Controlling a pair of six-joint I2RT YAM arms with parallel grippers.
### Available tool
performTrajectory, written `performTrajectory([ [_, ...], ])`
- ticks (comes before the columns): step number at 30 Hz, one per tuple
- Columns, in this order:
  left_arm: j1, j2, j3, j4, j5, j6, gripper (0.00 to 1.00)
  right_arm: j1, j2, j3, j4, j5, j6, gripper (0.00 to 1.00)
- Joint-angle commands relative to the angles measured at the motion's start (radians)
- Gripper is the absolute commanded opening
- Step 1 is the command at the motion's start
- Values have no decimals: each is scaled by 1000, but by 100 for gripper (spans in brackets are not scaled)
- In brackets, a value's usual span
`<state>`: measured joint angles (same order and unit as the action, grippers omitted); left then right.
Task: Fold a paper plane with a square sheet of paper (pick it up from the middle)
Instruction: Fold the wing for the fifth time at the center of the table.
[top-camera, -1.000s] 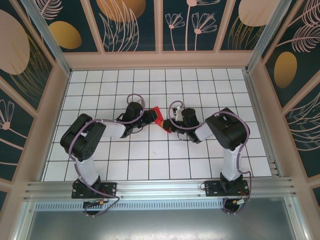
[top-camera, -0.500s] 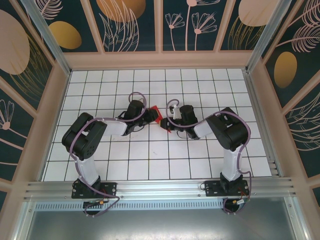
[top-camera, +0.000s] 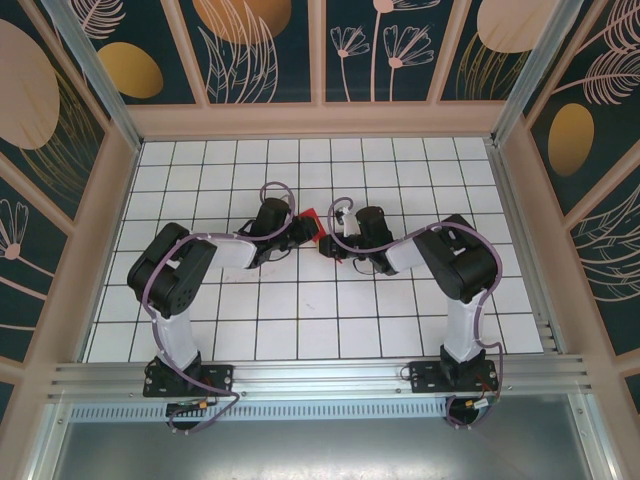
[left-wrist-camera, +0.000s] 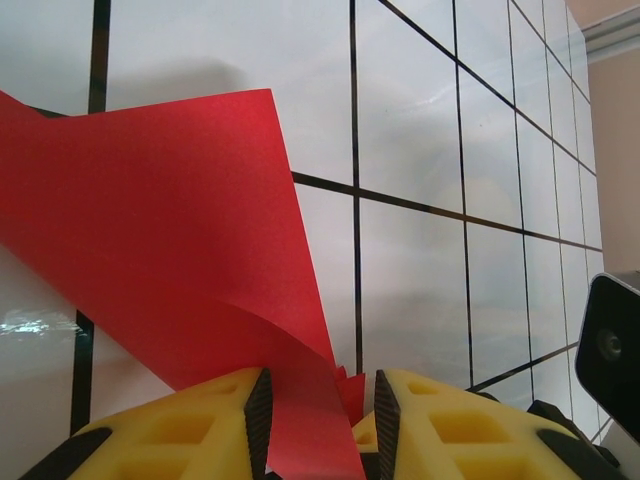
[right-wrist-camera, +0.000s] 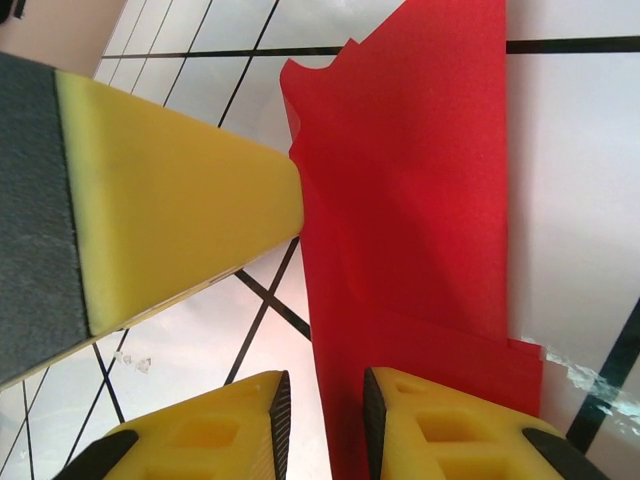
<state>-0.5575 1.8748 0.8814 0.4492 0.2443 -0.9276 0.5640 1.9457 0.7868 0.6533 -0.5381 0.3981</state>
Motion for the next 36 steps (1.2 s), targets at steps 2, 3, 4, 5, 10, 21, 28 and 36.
performTrajectory([
  [2,-7,-3,22,-1,27,-1,37,4,-8,9,-46,52,-30,30],
  [3,-7,-6,20,5,27,-4,37,3,-7,3,-41,58,-27,29],
  [4,-7,-8,21,8,27,-6,37,2,-6,-1,-38,60,-26,28],
  [5,-7,-11,22,8,24,-5,37,1,-8,-6,-33,66,-22,26],
  [10,-7,-28,22,-1,-20,3,40,-12,-10,-45,39,44,28,11],
  [21,-7,-41,10,10,-52,33,44,-89,22,-128,282,-96,264,0],
  [28,-6,-10,28,32,-18,47,39,-103,39,-147,307,-88,340,0],
  [36,-7,25,52,58,30,61,34,-117,57,-155,287,-82,398,0],
])
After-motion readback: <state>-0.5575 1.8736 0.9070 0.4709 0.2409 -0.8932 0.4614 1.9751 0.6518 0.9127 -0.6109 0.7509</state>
